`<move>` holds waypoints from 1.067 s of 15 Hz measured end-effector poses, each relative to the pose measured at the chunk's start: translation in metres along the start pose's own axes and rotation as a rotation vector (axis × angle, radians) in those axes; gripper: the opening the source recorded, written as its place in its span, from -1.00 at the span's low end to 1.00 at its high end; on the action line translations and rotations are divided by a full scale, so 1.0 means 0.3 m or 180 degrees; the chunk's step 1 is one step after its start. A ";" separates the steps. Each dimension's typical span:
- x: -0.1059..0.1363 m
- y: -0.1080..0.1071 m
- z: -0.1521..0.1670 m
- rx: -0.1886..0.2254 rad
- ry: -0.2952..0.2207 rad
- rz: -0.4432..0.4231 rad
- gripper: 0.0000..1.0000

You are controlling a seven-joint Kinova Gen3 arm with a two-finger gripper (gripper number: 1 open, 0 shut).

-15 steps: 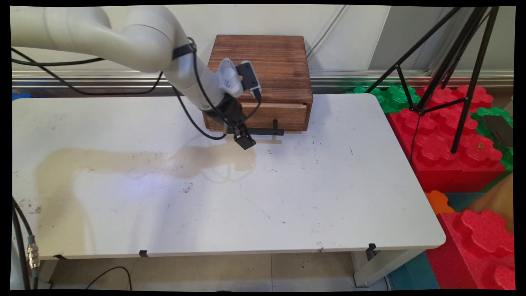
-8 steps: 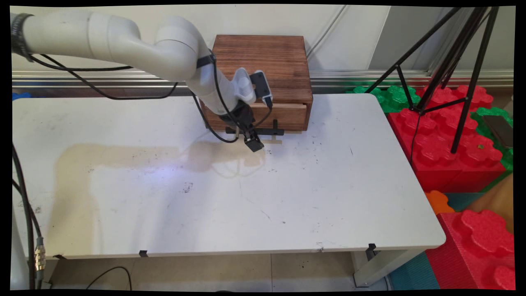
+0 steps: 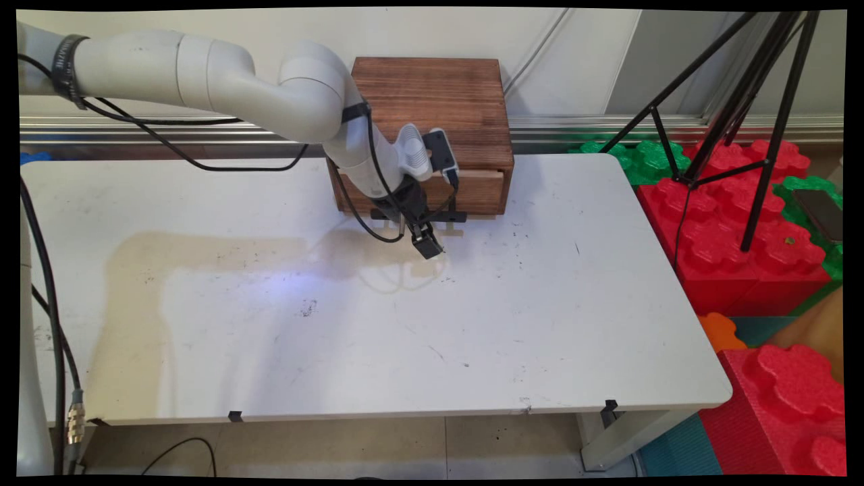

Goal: Open the drawer

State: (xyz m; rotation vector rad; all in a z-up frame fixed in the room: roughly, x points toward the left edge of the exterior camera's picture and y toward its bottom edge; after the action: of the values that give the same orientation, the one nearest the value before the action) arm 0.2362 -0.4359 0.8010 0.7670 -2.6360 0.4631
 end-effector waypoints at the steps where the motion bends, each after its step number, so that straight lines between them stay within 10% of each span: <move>1: 0.003 0.005 0.004 -0.0023 -0.0003 -0.0015 1.00; 16: 0.016 0.154 -0.043 -0.0302 -0.0063 -0.0296 1.00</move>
State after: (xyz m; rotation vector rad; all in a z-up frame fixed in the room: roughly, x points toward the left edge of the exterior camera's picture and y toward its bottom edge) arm 0.2095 -0.3957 0.8049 0.8635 -2.6060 0.3044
